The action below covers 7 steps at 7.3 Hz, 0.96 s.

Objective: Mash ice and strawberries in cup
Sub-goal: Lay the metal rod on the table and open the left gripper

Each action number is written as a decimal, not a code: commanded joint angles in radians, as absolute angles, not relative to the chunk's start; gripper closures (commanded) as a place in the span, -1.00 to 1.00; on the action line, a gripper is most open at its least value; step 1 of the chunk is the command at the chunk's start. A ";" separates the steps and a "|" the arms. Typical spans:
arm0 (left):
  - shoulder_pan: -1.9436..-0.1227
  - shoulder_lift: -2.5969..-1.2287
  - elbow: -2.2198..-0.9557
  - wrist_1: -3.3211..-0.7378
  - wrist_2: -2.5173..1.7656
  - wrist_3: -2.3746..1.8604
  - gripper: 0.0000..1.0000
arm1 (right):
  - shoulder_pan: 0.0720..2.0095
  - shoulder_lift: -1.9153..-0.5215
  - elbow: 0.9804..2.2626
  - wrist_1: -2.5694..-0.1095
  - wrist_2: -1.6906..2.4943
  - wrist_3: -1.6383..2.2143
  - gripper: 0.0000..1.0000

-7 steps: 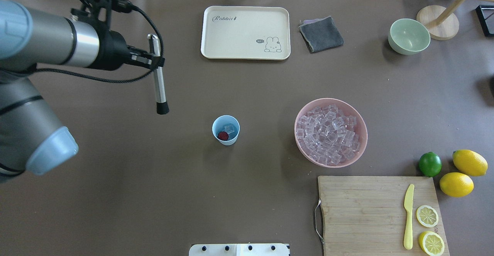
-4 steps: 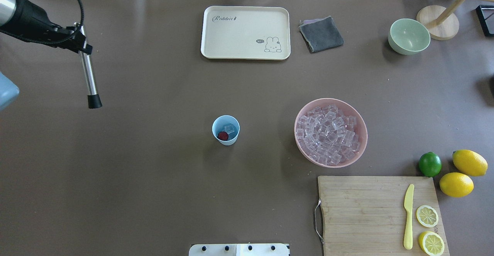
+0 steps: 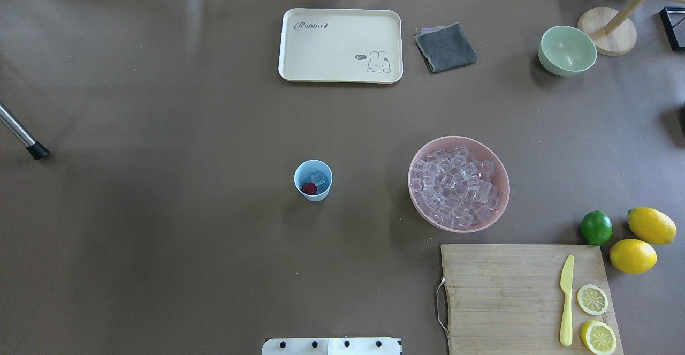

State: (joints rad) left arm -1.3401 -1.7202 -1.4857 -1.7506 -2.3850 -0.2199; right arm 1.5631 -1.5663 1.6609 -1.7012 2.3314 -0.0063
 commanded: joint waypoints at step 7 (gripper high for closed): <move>-1.394 -1.830 -1.509 -1.580 -2.388 -0.189 -0.98 | 1.563 -1.559 1.654 -1.701 2.330 -0.006 -0.99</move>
State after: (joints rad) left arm -1.3889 -1.8316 -1.4937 -1.5830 -2.3852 -0.1875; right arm 1.5631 -1.5595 1.6540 -1.7001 2.3306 -0.0073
